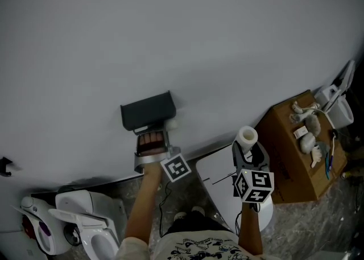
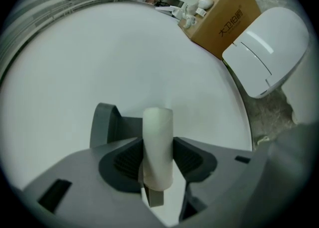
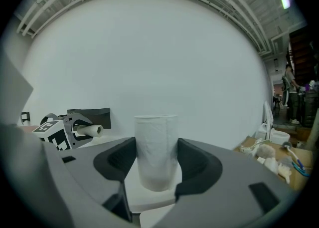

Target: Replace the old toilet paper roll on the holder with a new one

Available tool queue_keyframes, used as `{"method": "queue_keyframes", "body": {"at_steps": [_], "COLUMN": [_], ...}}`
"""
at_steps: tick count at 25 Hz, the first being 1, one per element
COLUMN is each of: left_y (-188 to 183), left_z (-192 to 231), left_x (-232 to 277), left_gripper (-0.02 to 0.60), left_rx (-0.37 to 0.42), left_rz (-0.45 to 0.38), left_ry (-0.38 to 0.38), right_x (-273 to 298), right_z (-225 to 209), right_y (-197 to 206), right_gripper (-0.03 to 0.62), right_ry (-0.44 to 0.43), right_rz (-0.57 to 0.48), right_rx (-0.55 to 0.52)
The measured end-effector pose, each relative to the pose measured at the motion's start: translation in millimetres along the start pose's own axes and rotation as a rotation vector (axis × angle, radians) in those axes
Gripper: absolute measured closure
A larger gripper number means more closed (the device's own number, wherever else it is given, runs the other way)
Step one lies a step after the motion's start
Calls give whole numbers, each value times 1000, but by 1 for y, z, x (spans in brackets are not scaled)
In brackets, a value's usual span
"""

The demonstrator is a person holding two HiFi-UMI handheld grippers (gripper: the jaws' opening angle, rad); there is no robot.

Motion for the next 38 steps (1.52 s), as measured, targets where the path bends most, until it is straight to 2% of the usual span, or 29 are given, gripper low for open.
{"method": "queue_keyframes", "body": {"at_steps": [2, 5, 9, 15, 18, 21, 24, 28, 33, 36, 38], "left_y": [-19, -21, -45, -70, -74, -67, -49, -14, 33, 65, 86], "left_z": [0, 7, 11, 20, 34, 51, 64, 76, 92, 94, 94], "left_x": [2, -4, -7, -20, -30, -40, -49, -58, -66, -70, -72], "left_gripper": [393, 393, 393, 393, 393, 393, 393, 393, 393, 393, 393], "left_rx": [2, -20, -48, -217, -391, -647, -898, -1147, -1385, -1482, -1517], "left_rz": [-26, -67, -118, -214, -263, -287, -291, -291, -288, -247, -208], "left_ry": [-5, -17, -13, 55, 62, 107, 174, 215, 235, 208, 180], "right_x": [-3, -16, -29, -41, -41, -39, -33, -23, -8, 1, 5], "right_z": [-12, -2, -14, -25, -25, -20, -11, 6, 26, 40, 49], "right_y": [1, -2, -3, -2, -4, -6, -8, -10, -11, -10, -10], "right_gripper": [326, 326, 326, 326, 324, 326, 326, 326, 326, 326, 326], "right_ry": [14, 44, 91, 136, 140, 130, 107, 68, 18, -16, -35], "right_rz": [1, -4, -8, -10, -15, -20, -22, -24, -23, -24, -24], "right_rx": [2, 1, 5, 11, 11, 9, 4, -2, -1, 8, 8]}}
Point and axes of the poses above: the fingertips, and each gripper's own axes: x forward along the fingers, z to its left, y out of its underside, the point moved 5 cm from there along -x, backward along the fingers, and after that the axes turned 12 degrees about -y, right-handed, at the moved point
